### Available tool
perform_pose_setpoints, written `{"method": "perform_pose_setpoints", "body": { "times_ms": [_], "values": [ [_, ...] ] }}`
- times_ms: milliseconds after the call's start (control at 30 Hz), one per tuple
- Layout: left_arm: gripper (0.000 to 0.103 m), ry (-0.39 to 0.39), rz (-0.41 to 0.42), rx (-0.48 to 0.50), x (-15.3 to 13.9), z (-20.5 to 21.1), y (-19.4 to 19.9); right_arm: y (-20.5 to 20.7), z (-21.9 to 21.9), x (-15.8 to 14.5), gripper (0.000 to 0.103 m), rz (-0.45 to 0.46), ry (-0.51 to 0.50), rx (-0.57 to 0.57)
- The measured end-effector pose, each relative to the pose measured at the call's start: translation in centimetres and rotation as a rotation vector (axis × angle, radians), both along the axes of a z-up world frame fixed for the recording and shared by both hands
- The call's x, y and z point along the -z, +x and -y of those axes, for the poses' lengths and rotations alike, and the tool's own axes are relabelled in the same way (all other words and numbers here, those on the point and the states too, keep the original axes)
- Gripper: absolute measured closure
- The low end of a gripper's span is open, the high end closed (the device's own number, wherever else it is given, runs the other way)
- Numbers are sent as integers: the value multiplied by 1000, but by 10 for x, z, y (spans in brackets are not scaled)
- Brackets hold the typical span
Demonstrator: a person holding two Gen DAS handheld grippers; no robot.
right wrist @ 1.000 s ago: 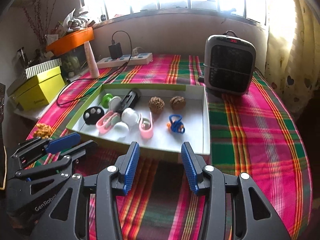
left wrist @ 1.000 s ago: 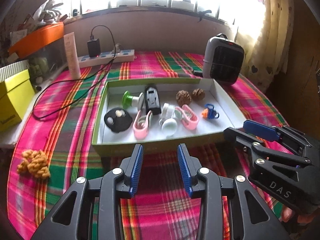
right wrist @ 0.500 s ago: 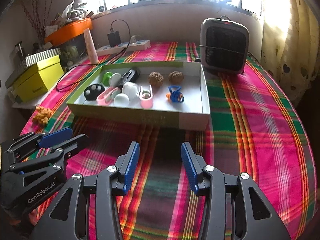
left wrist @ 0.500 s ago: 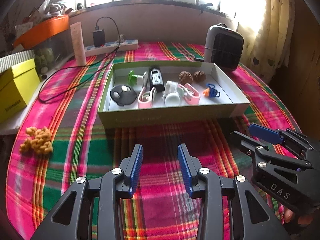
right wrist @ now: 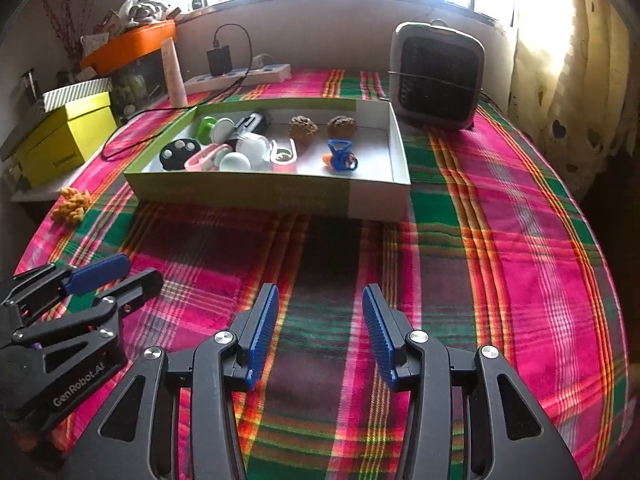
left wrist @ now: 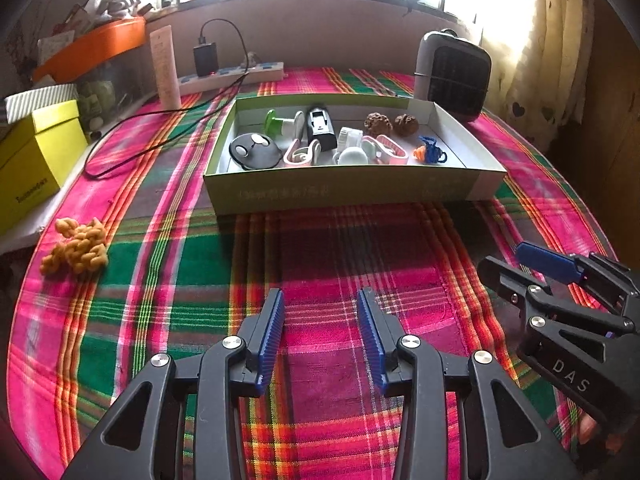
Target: Organize objects
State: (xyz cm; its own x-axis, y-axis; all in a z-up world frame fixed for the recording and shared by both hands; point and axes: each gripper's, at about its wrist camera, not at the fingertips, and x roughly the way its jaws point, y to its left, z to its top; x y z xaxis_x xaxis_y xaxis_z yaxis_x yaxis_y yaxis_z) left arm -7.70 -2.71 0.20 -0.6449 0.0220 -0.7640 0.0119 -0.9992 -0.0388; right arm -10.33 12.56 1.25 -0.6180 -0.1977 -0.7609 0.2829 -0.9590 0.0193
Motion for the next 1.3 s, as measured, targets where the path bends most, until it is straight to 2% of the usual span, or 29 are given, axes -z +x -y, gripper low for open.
{"method": "perform_pose_setpoints", "body": {
  "times_ms": [233,467,600,967,1300],
  "values": [
    [63,0,3,-8,0,-1,1,1,-2,4,58,19,21,30],
    [57,35,0,-11,0,0,1,0,-6,5,46,26,24,60],
    [55,56,-2,-12,1,2,1,0,-7,5,45,26,24,61],
    [50,-36,13,-5,2,-11,-1,1,-7,4,44,26,29,60],
    [48,-37,13,-5,2,-12,-1,2,-5,4,43,27,30,58]
  ]
}}
